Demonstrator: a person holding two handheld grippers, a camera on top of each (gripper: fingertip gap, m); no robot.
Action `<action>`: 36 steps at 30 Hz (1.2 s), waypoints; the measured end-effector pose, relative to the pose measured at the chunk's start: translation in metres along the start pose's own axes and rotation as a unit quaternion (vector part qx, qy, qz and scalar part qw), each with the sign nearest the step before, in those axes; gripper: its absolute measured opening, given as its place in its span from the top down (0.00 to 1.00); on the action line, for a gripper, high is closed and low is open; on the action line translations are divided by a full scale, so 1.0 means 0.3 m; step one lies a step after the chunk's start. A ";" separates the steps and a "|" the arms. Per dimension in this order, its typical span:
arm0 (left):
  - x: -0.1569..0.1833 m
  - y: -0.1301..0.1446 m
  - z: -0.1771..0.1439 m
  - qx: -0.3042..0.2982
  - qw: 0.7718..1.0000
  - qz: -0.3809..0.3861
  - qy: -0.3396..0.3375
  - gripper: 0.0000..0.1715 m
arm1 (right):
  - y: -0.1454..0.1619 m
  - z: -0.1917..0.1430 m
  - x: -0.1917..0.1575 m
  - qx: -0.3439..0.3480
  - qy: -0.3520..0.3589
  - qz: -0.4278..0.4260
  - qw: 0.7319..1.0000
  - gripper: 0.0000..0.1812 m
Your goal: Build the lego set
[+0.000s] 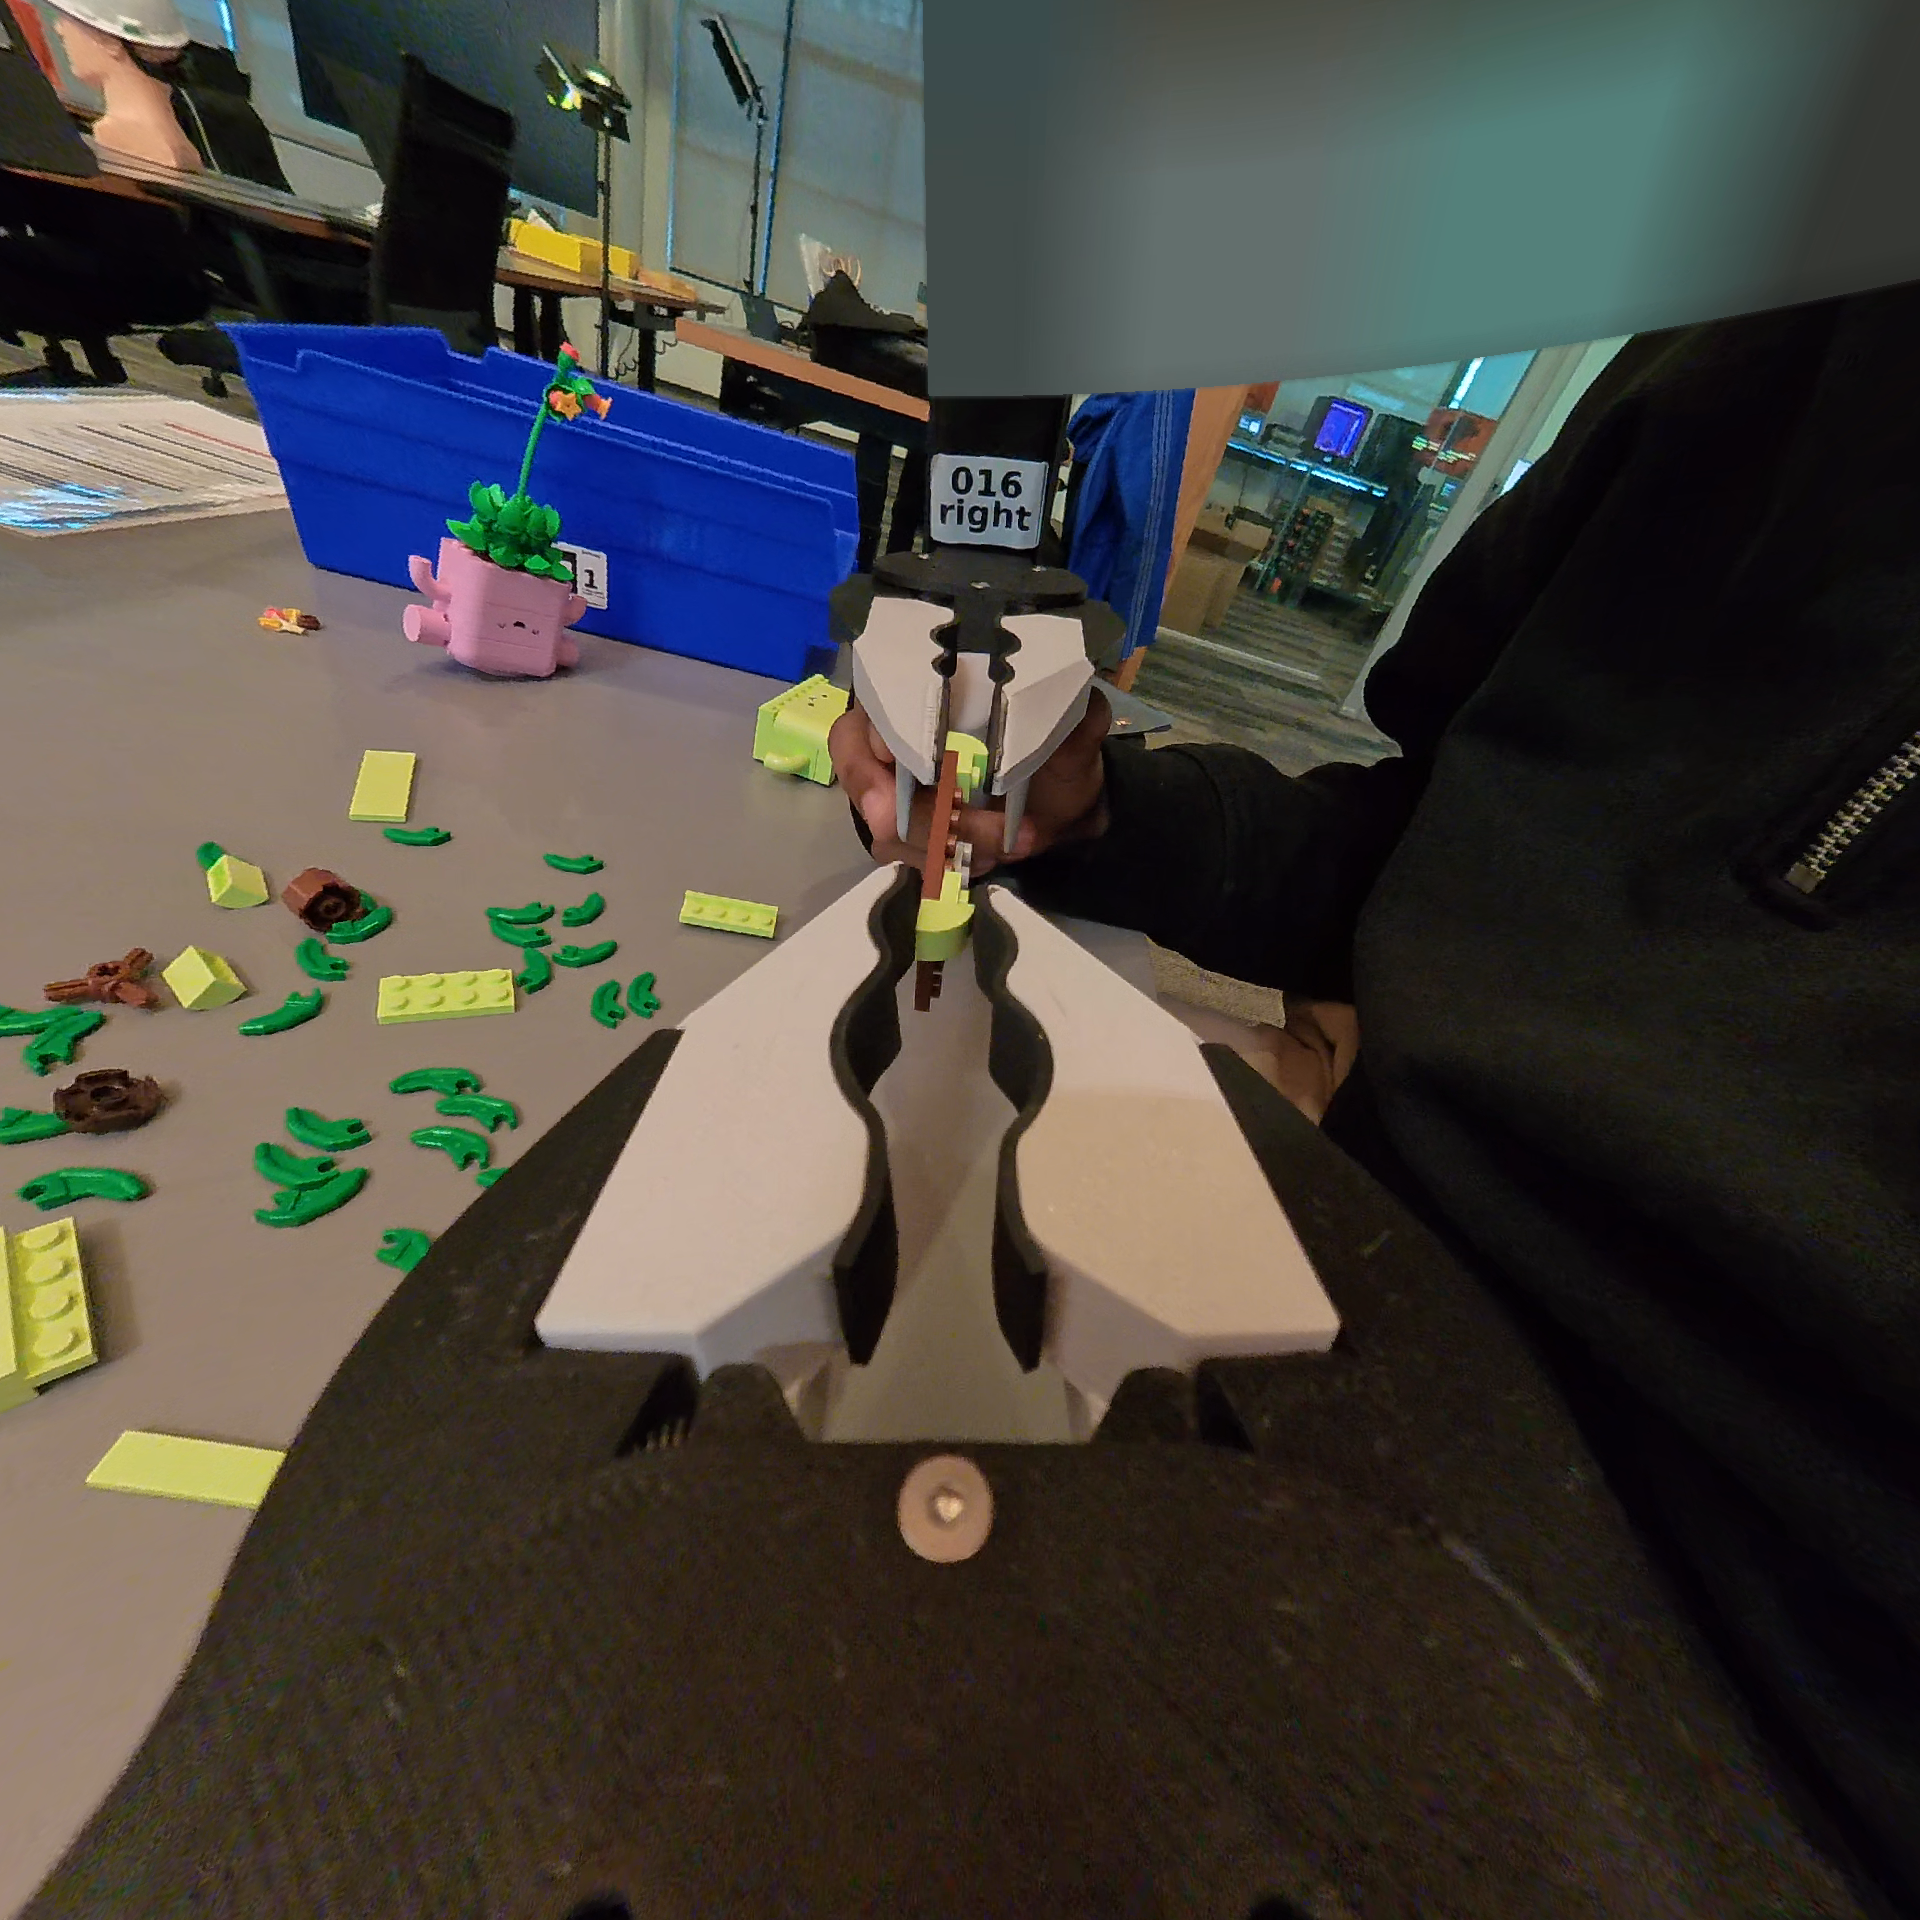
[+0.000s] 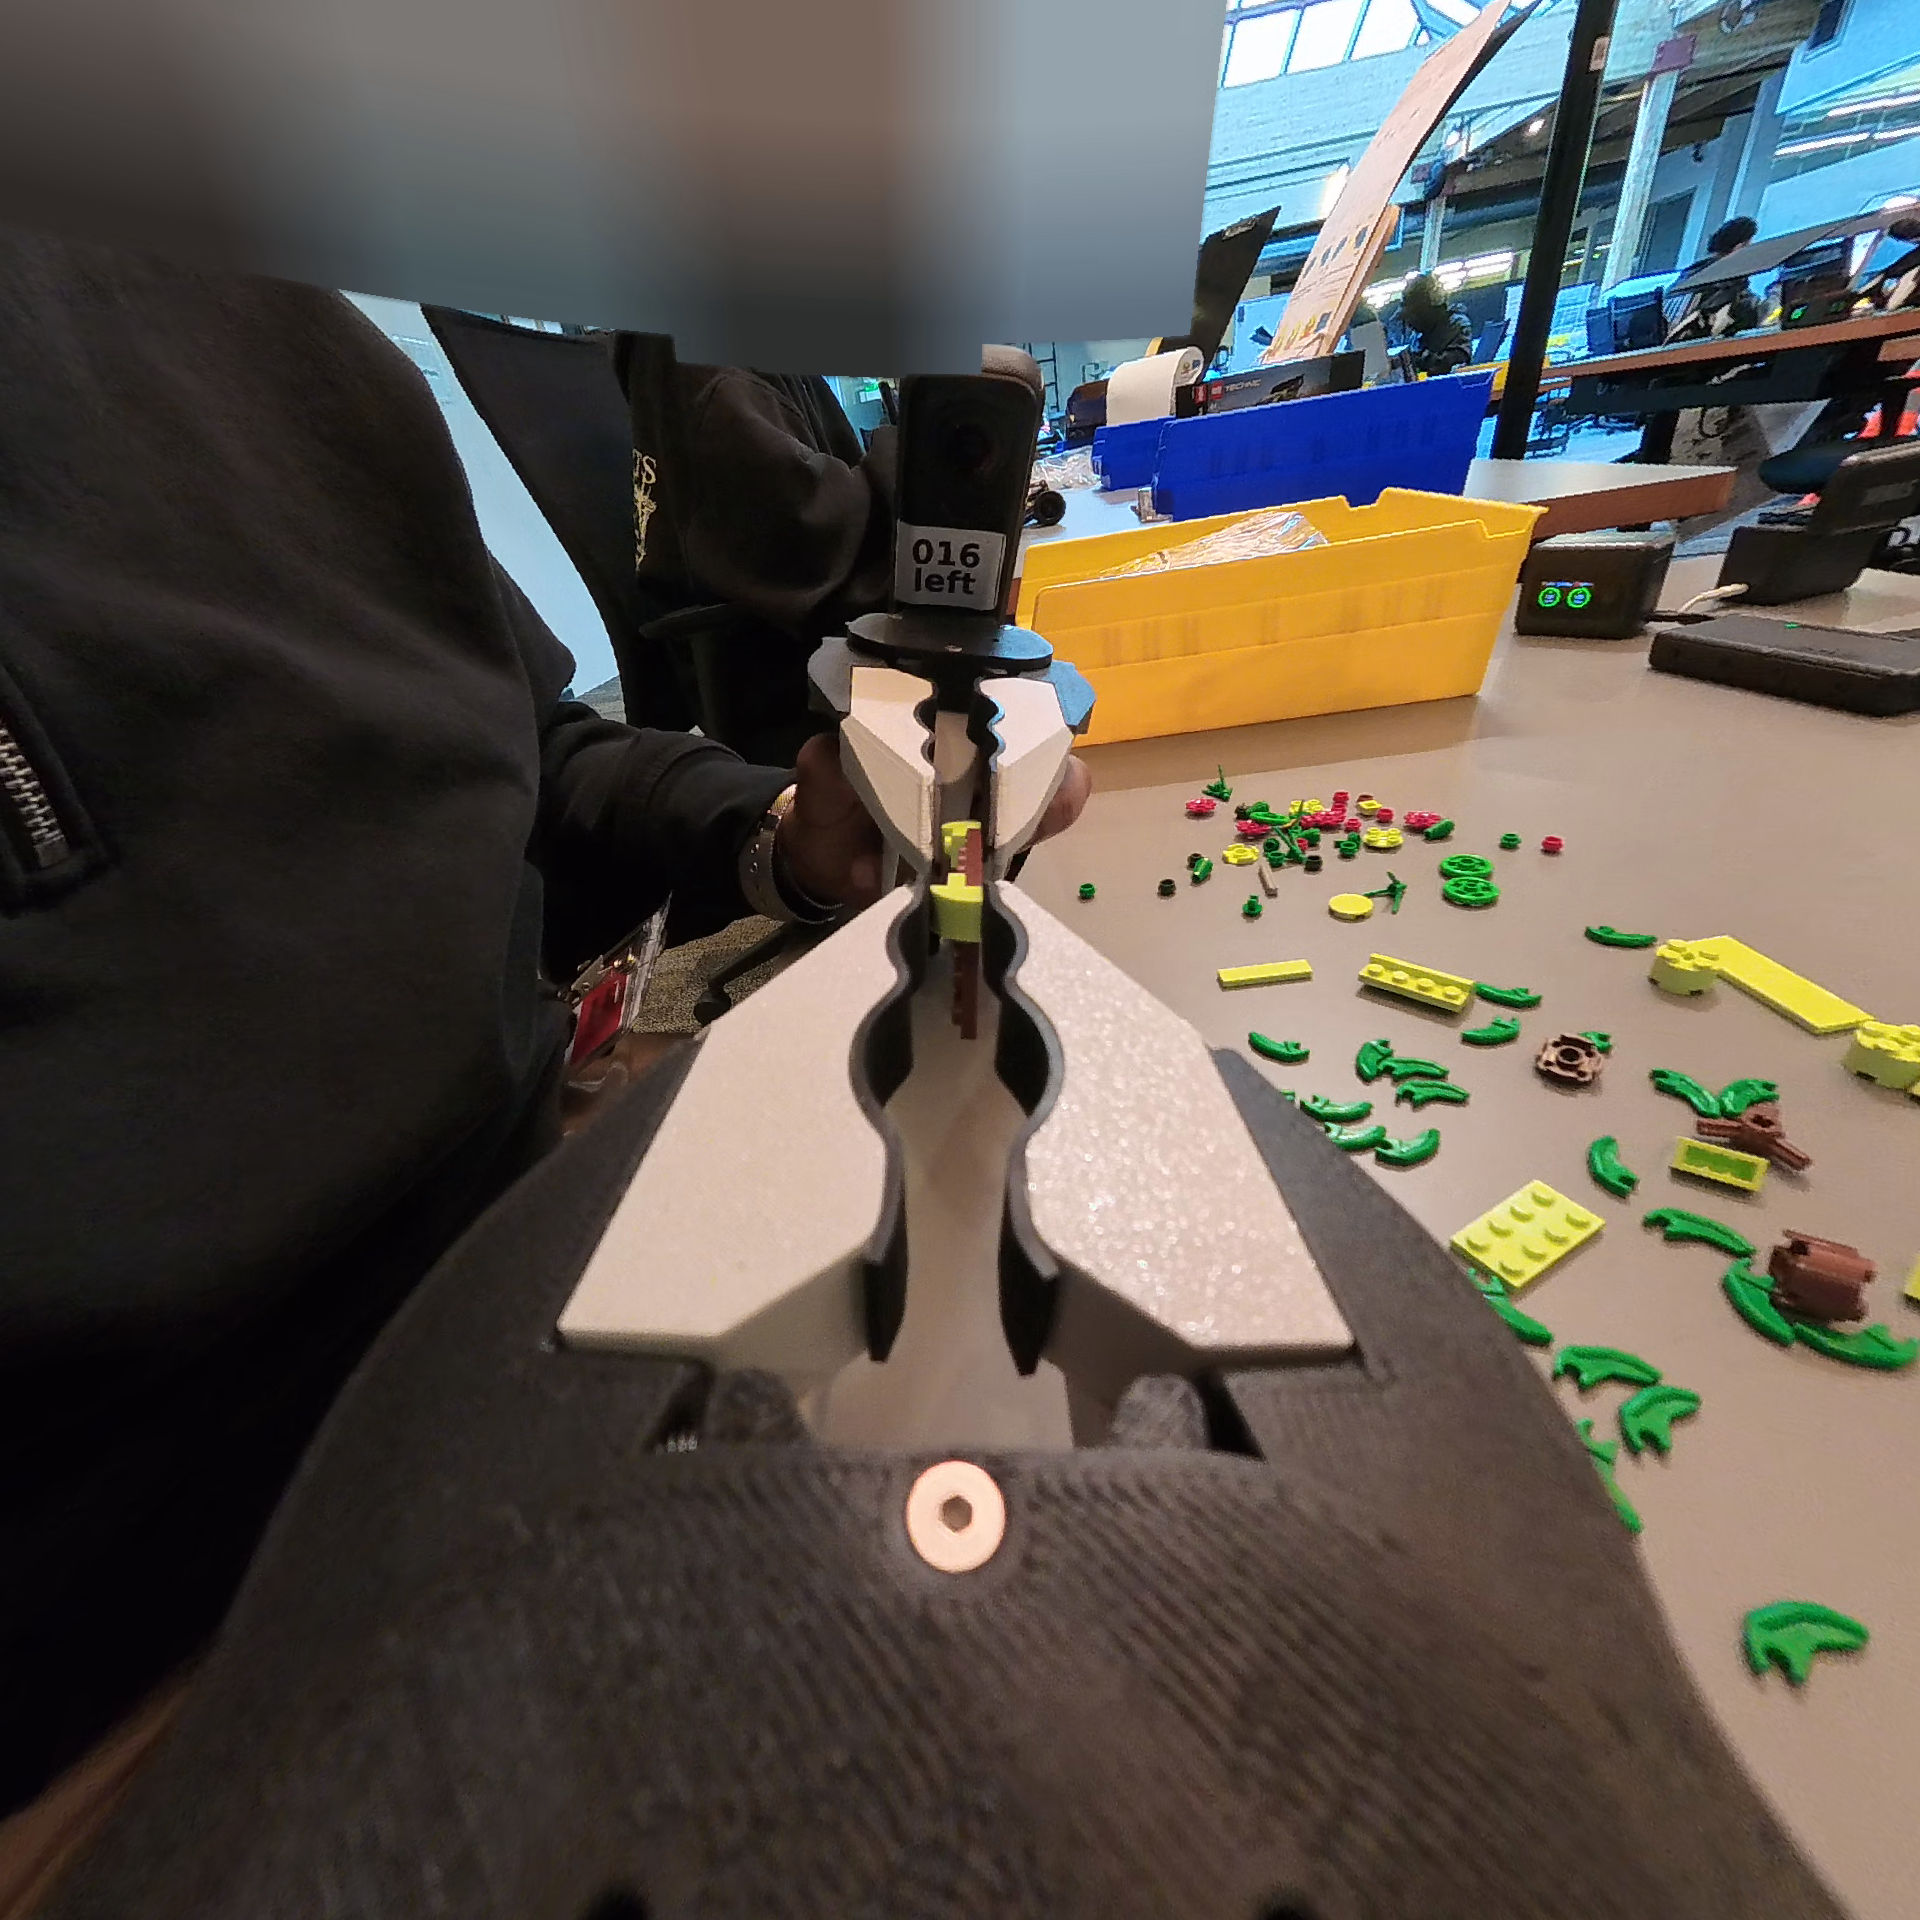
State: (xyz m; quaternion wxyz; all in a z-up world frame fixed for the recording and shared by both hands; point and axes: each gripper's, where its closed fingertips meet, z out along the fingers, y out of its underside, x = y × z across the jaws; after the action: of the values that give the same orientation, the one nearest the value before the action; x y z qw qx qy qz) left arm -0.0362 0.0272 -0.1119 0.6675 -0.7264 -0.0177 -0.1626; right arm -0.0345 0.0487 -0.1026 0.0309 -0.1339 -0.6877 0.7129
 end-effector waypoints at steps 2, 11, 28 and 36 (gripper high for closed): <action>-0.002 -0.002 -0.001 0.000 1.000 0.002 -0.004 0.96 | 0.001 0.001 0.001 -0.001 0.001 -0.001 1.000 0.96; -0.013 -0.008 0.001 0.002 1.000 -0.004 -0.022 0.96 | -0.003 -0.006 0.001 0.000 0.004 -0.004 1.000 0.96; 0.028 -0.012 0.003 -0.012 0.999 -0.029 0.024 0.96 | -0.012 0.003 -0.031 0.015 -0.031 0.020 0.999 0.96; 0.032 -0.006 0.000 0.003 0.999 -0.030 0.041 0.96 | -0.009 0.012 -0.030 0.014 -0.036 0.026 0.999 0.96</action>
State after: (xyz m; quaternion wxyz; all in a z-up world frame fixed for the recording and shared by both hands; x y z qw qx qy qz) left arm -0.0276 0.0256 -0.1076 0.6645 -0.7165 -0.0129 -0.2121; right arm -0.0271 0.0432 -0.0986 -0.0107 -0.1256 -0.6746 0.7273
